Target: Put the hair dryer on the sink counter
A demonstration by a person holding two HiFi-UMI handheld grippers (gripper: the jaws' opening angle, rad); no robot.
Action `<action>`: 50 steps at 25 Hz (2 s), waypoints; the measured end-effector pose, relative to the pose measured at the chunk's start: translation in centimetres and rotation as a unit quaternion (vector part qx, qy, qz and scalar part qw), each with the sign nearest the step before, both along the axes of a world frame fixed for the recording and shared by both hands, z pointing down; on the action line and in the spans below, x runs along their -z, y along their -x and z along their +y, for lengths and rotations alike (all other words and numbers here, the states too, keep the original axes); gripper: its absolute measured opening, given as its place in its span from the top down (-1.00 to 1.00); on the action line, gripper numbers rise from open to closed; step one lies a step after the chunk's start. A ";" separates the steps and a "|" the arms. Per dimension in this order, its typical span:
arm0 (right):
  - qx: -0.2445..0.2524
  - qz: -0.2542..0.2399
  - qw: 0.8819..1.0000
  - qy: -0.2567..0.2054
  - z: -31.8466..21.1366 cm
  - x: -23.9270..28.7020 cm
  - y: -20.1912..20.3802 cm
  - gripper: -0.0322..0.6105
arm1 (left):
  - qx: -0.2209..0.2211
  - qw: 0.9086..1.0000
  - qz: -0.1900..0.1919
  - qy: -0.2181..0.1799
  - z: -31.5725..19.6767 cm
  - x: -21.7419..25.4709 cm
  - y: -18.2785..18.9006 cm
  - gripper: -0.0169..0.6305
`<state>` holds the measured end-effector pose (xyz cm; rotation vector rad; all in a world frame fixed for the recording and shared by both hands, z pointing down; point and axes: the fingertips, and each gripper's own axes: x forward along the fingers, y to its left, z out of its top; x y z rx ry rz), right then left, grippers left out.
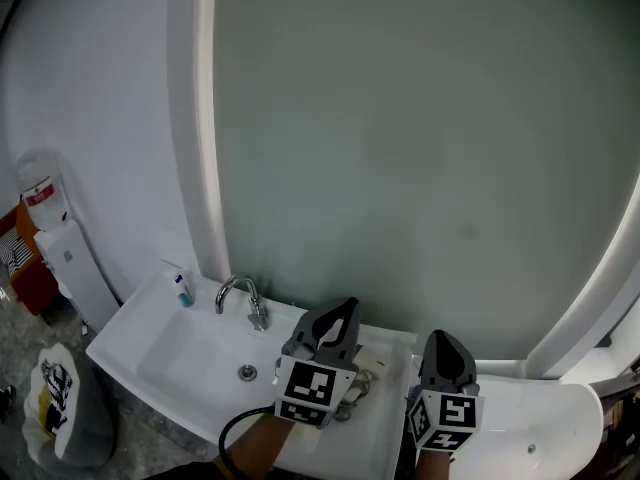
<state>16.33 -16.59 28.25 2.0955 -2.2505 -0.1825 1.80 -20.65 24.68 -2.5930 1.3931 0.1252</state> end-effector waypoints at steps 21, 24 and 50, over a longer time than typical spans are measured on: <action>-0.034 -0.018 0.999 0.029 -1.8 -3.4 -0.3 0.83 | 0.002 0.999 0.016 0.050 -3.7 -4.0 1.5 0.92; -0.031 -0.017 0.999 0.028 -2.1 -3.2 -0.2 0.83 | 0.002 0.999 0.008 0.039 -3.8 -3.7 1.4 0.92; -0.037 -0.010 0.999 0.039 -2.7 -4.0 -0.9 0.84 | 0.005 0.997 0.010 0.082 -5.9 -5.9 2.0 0.92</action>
